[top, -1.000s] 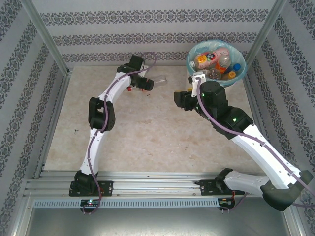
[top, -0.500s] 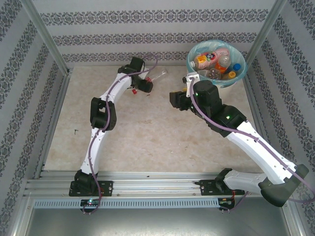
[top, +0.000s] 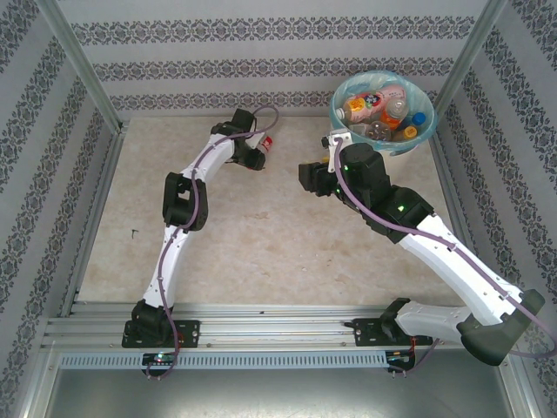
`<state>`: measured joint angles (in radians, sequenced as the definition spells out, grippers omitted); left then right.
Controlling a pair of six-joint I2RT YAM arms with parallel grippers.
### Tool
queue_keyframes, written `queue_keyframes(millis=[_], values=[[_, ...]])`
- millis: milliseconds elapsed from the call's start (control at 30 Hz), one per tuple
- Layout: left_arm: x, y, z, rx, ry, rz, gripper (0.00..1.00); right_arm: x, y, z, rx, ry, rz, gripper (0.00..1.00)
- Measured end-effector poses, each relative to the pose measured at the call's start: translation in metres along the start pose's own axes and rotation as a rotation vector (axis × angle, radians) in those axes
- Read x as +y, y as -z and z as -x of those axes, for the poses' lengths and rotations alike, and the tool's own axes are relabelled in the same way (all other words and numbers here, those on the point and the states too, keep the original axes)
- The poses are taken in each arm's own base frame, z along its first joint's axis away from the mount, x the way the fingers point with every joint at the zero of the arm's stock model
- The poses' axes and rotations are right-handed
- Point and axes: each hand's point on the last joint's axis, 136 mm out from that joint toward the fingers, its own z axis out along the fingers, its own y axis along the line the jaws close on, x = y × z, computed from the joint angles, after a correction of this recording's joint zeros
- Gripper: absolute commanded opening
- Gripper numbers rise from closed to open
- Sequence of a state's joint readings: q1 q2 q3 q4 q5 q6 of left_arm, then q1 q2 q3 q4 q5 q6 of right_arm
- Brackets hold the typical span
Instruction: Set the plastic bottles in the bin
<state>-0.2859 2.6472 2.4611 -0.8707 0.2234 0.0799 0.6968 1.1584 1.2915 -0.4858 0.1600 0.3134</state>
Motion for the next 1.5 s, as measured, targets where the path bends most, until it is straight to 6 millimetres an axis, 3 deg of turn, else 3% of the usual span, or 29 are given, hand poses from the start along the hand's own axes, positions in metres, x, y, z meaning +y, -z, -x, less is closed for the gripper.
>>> queue_keyframes(millis=[267,400,533,667,767,867,1100,1267,1500], values=[[-0.008,0.005,-0.009,0.026,0.013,-0.036,0.18,0.0,0.0,0.0,0.0,-0.006,0.0,0.59],[-0.016,0.037,-0.031,0.059,0.041,-0.047,0.15,0.0,0.004,0.006,-0.008,-0.002,-0.005,0.6],[-0.038,0.118,-0.041,-0.076,0.084,-0.09,0.02,0.005,0.023,0.04,-0.091,0.006,0.007,0.63],[-0.073,0.241,-0.025,-0.462,0.091,-0.201,0.0,0.009,0.054,0.077,-0.197,0.002,0.029,0.68],[-0.102,0.323,-0.028,-0.718,0.039,-0.3,0.0,0.009,0.081,0.101,-0.279,-0.008,0.064,0.74],[-0.132,0.366,-0.044,-0.841,-0.032,-0.397,0.0,0.016,0.107,0.118,-0.353,-0.013,0.138,0.8],[-0.187,0.393,-0.093,-0.867,-0.175,-0.616,0.0,0.064,0.137,0.133,-0.416,0.027,0.438,0.89],[-0.225,0.416,-0.121,-0.878,-0.317,-0.772,0.0,0.088,0.126,0.128,-0.371,0.034,0.579,0.91],[-0.247,0.426,-0.14,-0.858,-0.425,-0.873,0.0,0.105,0.118,0.122,-0.331,0.037,0.678,0.91]])
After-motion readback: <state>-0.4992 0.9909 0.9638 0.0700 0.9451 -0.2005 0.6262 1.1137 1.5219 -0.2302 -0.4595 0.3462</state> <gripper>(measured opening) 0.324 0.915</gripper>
